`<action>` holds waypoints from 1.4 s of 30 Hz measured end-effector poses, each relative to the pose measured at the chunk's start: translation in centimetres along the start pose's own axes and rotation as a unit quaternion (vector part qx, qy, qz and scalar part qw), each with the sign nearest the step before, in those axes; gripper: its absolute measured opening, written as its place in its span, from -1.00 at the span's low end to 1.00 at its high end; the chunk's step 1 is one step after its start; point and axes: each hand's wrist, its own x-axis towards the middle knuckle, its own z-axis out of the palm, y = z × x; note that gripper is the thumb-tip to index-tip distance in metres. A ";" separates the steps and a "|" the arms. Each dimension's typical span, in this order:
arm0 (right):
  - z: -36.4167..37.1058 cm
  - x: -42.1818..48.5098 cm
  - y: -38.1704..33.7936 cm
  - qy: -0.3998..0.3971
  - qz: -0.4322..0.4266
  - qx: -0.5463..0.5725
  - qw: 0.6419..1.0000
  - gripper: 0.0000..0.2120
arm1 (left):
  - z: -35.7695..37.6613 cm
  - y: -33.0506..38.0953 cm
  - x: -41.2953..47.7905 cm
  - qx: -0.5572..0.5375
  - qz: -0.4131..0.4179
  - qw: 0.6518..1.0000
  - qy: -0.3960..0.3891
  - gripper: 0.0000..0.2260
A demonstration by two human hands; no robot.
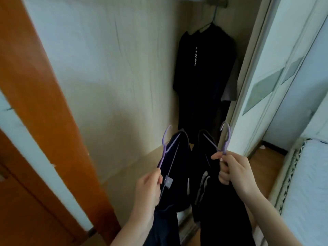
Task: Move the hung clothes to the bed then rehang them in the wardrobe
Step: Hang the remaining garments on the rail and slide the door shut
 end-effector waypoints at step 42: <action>31.4 28.5 -28.6 -0.442 -0.076 0.082 0.890 -0.72 | -1.1 37.5 19.2 -0.106 0.279 0.889 0.347 -0.73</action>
